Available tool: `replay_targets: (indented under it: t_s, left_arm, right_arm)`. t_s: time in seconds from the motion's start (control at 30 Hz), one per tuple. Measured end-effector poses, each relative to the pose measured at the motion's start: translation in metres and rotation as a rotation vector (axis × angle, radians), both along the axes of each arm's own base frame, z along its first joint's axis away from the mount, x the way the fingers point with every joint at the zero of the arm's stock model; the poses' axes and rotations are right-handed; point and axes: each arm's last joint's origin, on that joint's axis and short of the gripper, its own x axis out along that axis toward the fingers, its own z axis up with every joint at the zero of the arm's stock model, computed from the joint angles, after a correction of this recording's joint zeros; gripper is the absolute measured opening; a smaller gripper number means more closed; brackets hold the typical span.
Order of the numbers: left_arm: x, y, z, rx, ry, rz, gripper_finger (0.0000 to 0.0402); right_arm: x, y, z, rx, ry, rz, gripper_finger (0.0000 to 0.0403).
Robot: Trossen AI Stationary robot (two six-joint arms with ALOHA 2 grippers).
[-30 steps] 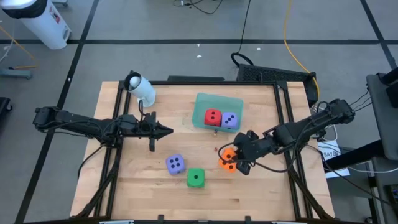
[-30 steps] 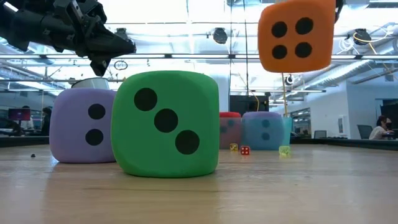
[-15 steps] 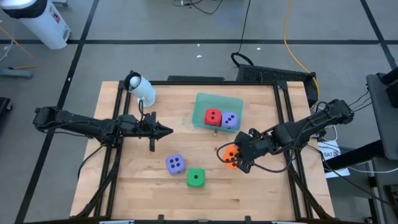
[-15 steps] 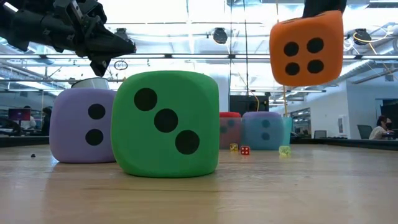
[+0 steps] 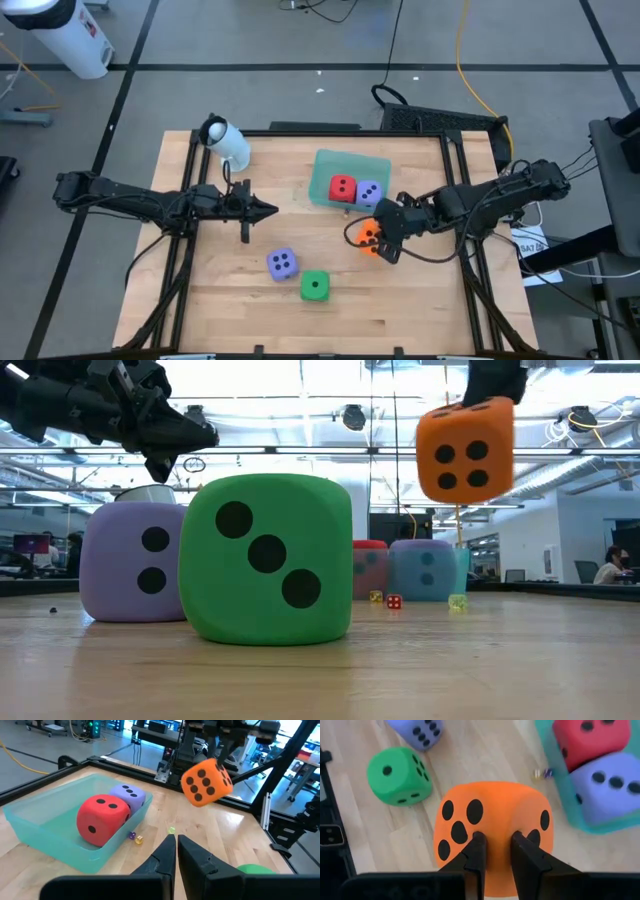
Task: Pick & Place Dice
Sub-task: Put the large orange die into the blue bin
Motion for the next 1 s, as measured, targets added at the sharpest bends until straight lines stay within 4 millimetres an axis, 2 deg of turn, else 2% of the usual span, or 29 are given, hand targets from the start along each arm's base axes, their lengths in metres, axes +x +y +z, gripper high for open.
replay_targets:
  t_s: [0.27,0.4,0.8,1.0]
  left_arm:
    - [0.000,0.000,-0.001,0.000,0.007,-0.002,0.0026]
    - [0.000,0.001,0.000,0.002,-0.001,0.016,0.0026]
    - [0.000,0.001,0.000,-0.008,-0.001,0.019,0.0026]
    - [0.000,0.001,0.000,-0.008,-0.001,0.019,0.0026]
  right_arm:
    - [0.004,-0.026,0.027,-0.117,-0.049,0.023,0.0037]
    - [0.006,-0.041,0.028,-0.214,-0.036,0.008,0.0035]
    - [0.010,-0.088,0.030,-0.285,-0.045,-0.074,0.0030]
    - [0.025,-0.107,0.026,-0.392,-0.047,0.014,0.0023]
